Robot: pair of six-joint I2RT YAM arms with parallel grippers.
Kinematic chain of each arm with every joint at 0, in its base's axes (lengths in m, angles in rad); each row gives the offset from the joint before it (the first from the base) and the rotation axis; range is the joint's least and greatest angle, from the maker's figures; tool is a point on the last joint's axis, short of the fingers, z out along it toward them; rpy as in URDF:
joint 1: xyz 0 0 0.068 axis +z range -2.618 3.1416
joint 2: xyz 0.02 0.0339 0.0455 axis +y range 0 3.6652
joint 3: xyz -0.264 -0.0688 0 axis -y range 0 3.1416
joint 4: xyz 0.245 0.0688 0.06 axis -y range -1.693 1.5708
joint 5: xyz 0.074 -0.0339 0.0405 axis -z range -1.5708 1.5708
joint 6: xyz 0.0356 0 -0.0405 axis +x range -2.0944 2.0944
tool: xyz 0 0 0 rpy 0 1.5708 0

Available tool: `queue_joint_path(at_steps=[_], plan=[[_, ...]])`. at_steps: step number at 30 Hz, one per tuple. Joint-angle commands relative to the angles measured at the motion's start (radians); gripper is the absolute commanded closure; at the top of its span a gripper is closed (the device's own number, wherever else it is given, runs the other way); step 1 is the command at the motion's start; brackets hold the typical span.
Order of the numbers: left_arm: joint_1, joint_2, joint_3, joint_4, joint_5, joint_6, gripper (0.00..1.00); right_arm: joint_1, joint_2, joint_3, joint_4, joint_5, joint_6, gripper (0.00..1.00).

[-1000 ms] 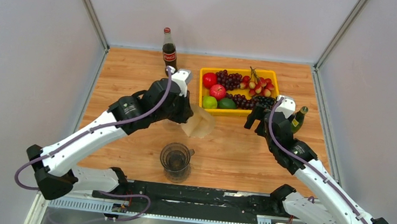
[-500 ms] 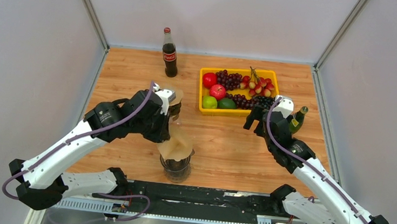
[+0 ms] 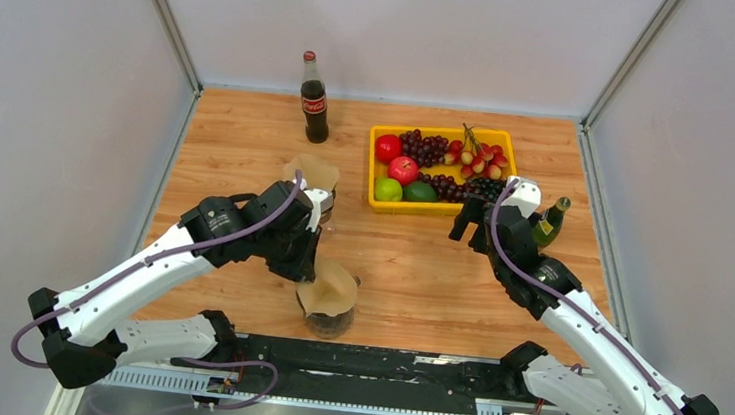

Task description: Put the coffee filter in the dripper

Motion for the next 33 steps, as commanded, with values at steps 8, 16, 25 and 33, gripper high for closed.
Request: queue_joint_path(at_steps=[8, 16, 25, 33], plan=[[-0.002, 0.035, -0.038, 0.039, 0.014, -0.007, 0.74, -0.004, -0.005, 0.001, 0.024, -0.012, -0.015, 0.00], [-0.002, 0.029, 0.009, -0.012, -0.025, -0.012, 0.48, -0.005, -0.005, 0.001, 0.023, -0.015, -0.017, 0.00], [-0.002, -0.014, 0.101, -0.065, -0.090, -0.021, 0.26, -0.003, -0.008, 0.001, 0.022, -0.017, -0.021, 0.00], [-0.003, -0.018, 0.172, -0.089, -0.108, -0.019, 0.27, -0.003, -0.010, 0.001, 0.023, -0.015, -0.025, 0.00]])
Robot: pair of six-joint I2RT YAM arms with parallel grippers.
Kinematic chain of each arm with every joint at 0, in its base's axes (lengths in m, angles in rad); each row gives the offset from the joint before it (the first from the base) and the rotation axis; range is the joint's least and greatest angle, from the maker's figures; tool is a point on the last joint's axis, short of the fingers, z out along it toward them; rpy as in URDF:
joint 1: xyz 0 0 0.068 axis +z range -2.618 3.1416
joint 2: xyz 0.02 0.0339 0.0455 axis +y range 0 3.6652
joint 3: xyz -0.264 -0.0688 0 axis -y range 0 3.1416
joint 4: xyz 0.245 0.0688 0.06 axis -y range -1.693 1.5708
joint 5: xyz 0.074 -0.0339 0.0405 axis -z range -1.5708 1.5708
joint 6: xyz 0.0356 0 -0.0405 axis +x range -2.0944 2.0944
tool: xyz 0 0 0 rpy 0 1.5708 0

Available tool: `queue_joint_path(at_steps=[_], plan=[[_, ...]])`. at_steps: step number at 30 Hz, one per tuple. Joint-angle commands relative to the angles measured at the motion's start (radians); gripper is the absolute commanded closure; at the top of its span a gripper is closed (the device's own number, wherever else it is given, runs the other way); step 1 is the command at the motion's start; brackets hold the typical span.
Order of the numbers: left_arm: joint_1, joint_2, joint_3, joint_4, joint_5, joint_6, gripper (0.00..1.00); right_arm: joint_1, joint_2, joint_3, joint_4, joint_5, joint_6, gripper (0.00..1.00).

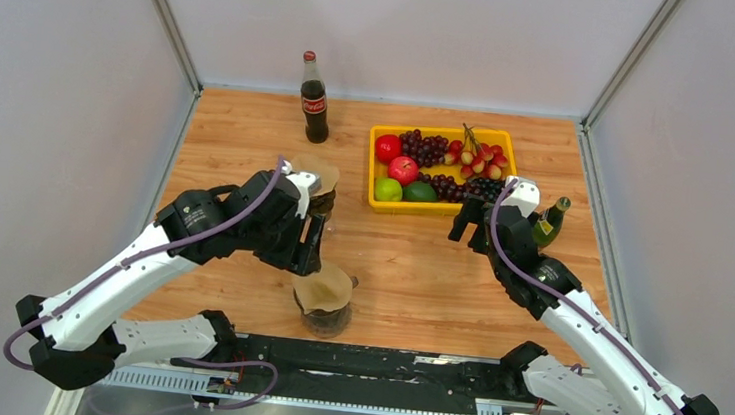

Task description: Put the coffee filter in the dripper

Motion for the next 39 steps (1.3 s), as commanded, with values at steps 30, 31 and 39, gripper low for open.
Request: queue_joint_path(at_steps=[30, 31, 39], plan=[[-0.167, 0.079, -0.227, 0.230, 0.027, 0.028, 0.67, -0.004, 0.008, -0.002, 0.023, 0.016, -0.024, 0.00], [-0.168, 0.080, -0.233, 0.244, 0.027, 0.030, 0.68, -0.005, 0.010, -0.002, 0.023, 0.018, -0.025, 0.00], [-0.182, 0.075, -0.298, 0.295, -0.008, 0.034, 0.69, -0.005, 0.014, -0.004, 0.024, 0.024, -0.026, 0.00]])
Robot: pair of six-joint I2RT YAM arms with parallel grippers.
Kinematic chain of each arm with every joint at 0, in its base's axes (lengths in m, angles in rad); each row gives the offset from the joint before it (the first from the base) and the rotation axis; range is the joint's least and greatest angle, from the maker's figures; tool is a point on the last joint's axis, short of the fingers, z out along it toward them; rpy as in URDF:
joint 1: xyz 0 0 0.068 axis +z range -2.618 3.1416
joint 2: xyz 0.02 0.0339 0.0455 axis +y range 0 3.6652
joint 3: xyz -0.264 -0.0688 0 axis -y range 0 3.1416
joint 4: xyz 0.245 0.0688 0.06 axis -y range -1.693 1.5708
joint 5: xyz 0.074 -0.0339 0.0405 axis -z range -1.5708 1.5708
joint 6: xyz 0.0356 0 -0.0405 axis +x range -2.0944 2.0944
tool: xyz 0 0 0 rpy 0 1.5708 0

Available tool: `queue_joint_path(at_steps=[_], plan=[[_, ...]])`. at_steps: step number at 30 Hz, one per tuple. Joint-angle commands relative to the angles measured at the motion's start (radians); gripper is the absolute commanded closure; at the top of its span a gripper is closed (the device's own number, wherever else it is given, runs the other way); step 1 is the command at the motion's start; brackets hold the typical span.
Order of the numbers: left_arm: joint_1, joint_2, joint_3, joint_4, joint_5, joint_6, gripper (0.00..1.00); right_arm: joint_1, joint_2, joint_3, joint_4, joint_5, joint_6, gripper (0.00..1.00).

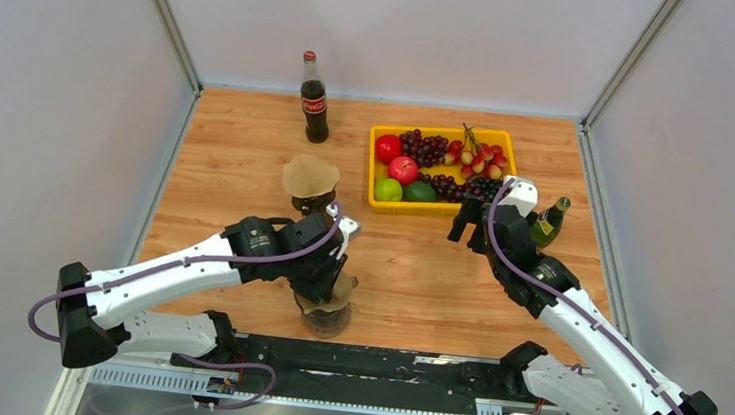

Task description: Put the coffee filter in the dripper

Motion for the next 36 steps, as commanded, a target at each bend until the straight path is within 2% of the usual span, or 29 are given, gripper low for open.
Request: queue_joint_path(at_steps=[1, 15, 19, 29, 36], plan=[[-0.015, -0.004, -0.030, 0.049, -0.044, 0.003, 0.70, -0.004, 0.004, -0.002, 0.024, 0.022, -0.018, 0.00], [-0.060, 0.023, -0.052, 0.052, -0.103, -0.016, 0.69, -0.004, 0.008, -0.004, 0.021, 0.026, -0.021, 0.00], [-0.067, 0.023, -0.048, 0.055, -0.110, -0.020, 0.61, -0.004, 0.008, -0.002, 0.022, 0.027, -0.022, 0.00], [-0.074, 0.033, -0.040, 0.044, -0.112, -0.023, 0.53, -0.005, 0.003, -0.002, 0.022, 0.026, -0.024, 0.00], [-0.077, 0.034, -0.024, 0.024, -0.122, -0.033, 0.55, -0.004, 0.003, -0.002, 0.022, 0.025, -0.025, 0.00]])
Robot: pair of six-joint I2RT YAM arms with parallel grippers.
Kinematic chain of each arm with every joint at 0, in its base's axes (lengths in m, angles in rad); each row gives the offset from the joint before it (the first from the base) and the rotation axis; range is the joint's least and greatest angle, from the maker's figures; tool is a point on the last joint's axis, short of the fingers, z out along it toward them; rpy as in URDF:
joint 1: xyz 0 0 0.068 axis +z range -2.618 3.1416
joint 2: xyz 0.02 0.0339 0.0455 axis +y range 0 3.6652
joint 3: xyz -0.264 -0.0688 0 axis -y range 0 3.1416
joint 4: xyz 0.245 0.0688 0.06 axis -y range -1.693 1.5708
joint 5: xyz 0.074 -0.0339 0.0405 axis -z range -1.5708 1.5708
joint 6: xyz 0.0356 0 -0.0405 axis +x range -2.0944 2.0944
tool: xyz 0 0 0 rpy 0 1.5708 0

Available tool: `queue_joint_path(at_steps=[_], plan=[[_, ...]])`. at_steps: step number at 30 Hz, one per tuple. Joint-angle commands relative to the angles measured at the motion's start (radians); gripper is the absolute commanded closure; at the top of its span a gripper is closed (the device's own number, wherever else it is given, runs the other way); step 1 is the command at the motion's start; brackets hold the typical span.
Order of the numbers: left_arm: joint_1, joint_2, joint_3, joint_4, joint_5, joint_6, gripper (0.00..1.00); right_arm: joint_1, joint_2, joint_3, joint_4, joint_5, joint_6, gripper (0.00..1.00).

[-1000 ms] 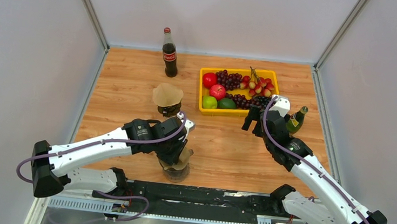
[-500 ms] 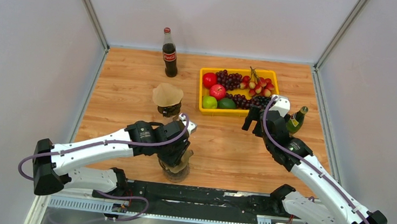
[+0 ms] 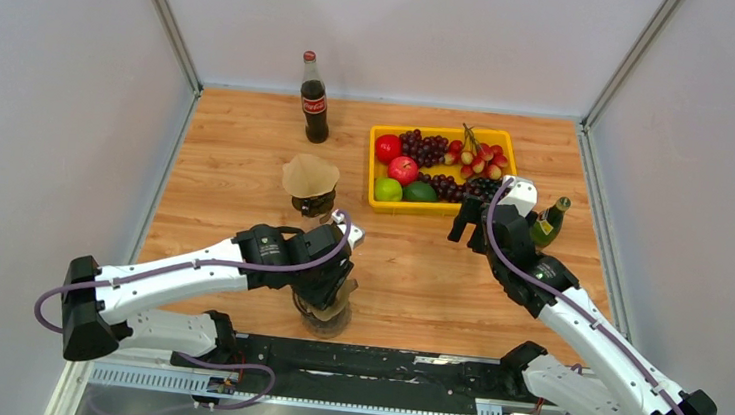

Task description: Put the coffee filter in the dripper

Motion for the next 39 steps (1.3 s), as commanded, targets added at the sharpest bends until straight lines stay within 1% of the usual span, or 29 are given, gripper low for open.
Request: queue_joint_path(at_steps=[1, 5, 13, 24, 26, 30, 31, 32, 33, 34, 35, 36, 38, 39], plan=[[-0.009, 0.009, 0.029, -0.015, -0.006, -0.020, 0.56, -0.005, -0.004, -0.002, 0.022, 0.016, -0.018, 0.00], [-0.010, 0.003, 0.046, -0.021, 0.001, -0.017, 0.59, -0.004, -0.004, -0.002, 0.022, 0.015, -0.019, 0.00], [-0.012, -0.042, 0.092, -0.038, 0.007, -0.012, 0.59, -0.004, -0.005, 0.000, 0.022, 0.011, -0.021, 0.00], [-0.012, -0.092, 0.193, -0.106, -0.023, 0.002, 0.58, -0.005, -0.010, 0.000, 0.022, 0.013, -0.024, 0.00], [-0.012, -0.111, 0.222, -0.109, -0.039, 0.004, 0.56, -0.004, -0.012, 0.001, 0.022, 0.014, -0.024, 0.00], [-0.012, -0.149, 0.299, -0.126, -0.144, -0.025, 0.48, -0.003, -0.020, 0.001, 0.022, 0.018, -0.024, 0.00], [-0.012, -0.164, 0.313, -0.125, -0.194, -0.030, 0.38, -0.005, -0.023, 0.002, 0.022, 0.018, -0.023, 0.00], [-0.012, -0.174, 0.333, -0.117, -0.221, -0.041, 0.33, -0.004, -0.024, 0.001, 0.022, 0.018, -0.024, 0.00], [-0.012, -0.197, 0.340, -0.108, -0.285, -0.047, 0.23, -0.005, -0.027, 0.001, 0.022, 0.020, -0.023, 0.00], [-0.012, -0.209, 0.339, -0.082, -0.321, -0.060, 0.14, -0.004, -0.028, 0.001, 0.022, 0.021, -0.024, 0.00], [-0.012, -0.233, 0.329, -0.068, -0.393, -0.065, 0.04, -0.004, -0.030, 0.002, 0.022, 0.022, -0.023, 0.00], [-0.012, -0.243, 0.326, -0.046, -0.429, -0.073, 0.01, -0.005, -0.034, 0.003, 0.021, 0.023, -0.024, 0.00], [-0.012, -0.258, 0.323, -0.034, -0.581, -0.093, 0.00, -0.004, -0.040, 0.000, 0.022, 0.032, -0.020, 0.00], [-0.011, -0.261, 0.327, -0.035, -0.622, -0.103, 0.00, -0.005, -0.043, 0.001, 0.022, 0.037, -0.018, 0.00]])
